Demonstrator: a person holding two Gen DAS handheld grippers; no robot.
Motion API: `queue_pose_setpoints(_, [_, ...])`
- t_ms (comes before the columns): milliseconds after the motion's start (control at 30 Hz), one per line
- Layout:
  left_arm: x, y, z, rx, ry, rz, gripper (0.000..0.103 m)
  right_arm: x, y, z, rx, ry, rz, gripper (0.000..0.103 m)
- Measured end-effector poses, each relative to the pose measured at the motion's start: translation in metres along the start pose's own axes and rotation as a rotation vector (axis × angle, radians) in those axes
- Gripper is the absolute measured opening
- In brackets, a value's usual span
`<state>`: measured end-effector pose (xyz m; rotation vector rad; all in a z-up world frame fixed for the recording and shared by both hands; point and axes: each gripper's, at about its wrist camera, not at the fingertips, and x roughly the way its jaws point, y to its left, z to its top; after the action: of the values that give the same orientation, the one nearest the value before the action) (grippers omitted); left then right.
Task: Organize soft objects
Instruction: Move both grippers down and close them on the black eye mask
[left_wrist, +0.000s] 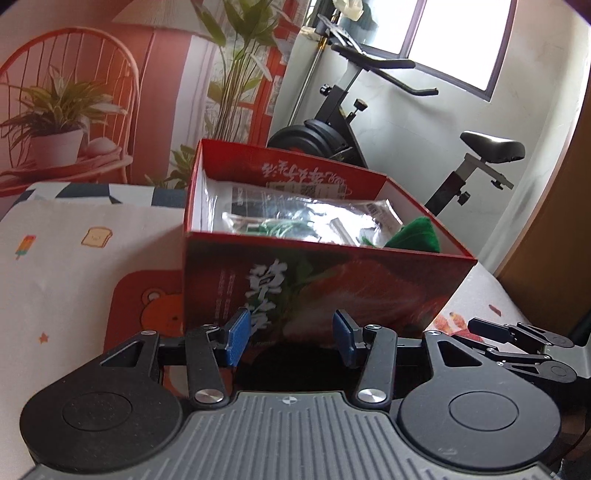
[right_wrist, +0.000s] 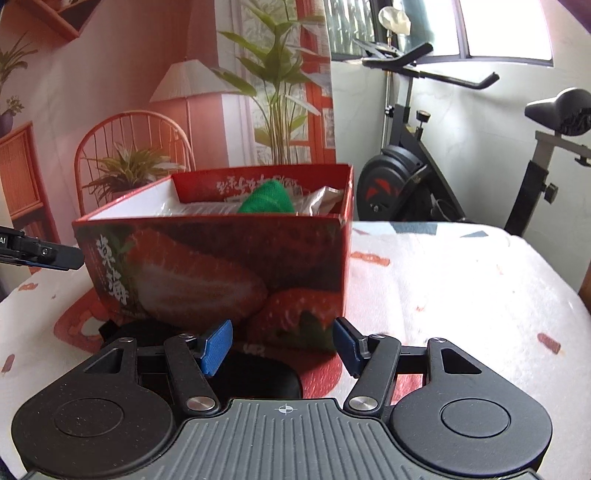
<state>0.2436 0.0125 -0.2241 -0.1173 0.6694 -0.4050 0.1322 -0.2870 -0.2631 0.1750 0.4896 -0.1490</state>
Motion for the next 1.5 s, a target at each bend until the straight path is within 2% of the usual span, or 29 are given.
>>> queue_pose_setpoints(233, [0.029, 0.007, -0.022, 0.007, 0.085, 0.043, 0.052, 0.018, 0.006, -0.028, 0.009, 0.077, -0.013, 0.057])
queue_pose_setpoints(500, [0.047, 0.008, -0.03, 0.014, 0.13, 0.062, 0.056, 0.025, 0.001, -0.031, 0.03, 0.1, -0.028, 0.064])
queue_pose_setpoints(933, [0.057, -0.003, -0.038, 0.057, 0.142, 0.072, 0.068, 0.03, 0.0, -0.031, 0.077, 0.146, 0.023, 0.064])
queue_pose_setpoints(1167, [0.054, -0.014, -0.047, 0.079, 0.139, 0.052, 0.068, 0.03, 0.004, -0.03, 0.083, 0.155, 0.043, 0.064])
queue_pose_setpoints(1367, [0.048, -0.016, -0.053, 0.033, 0.144, 0.016, 0.068, 0.026, 0.004, -0.029, 0.133, 0.152, 0.063, 0.063])
queue_pose_setpoints(1500, [0.045, -0.018, -0.057, 0.01, 0.149, 0.003, 0.066, 0.021, 0.007, -0.028, 0.13, 0.136, 0.077, 0.055])
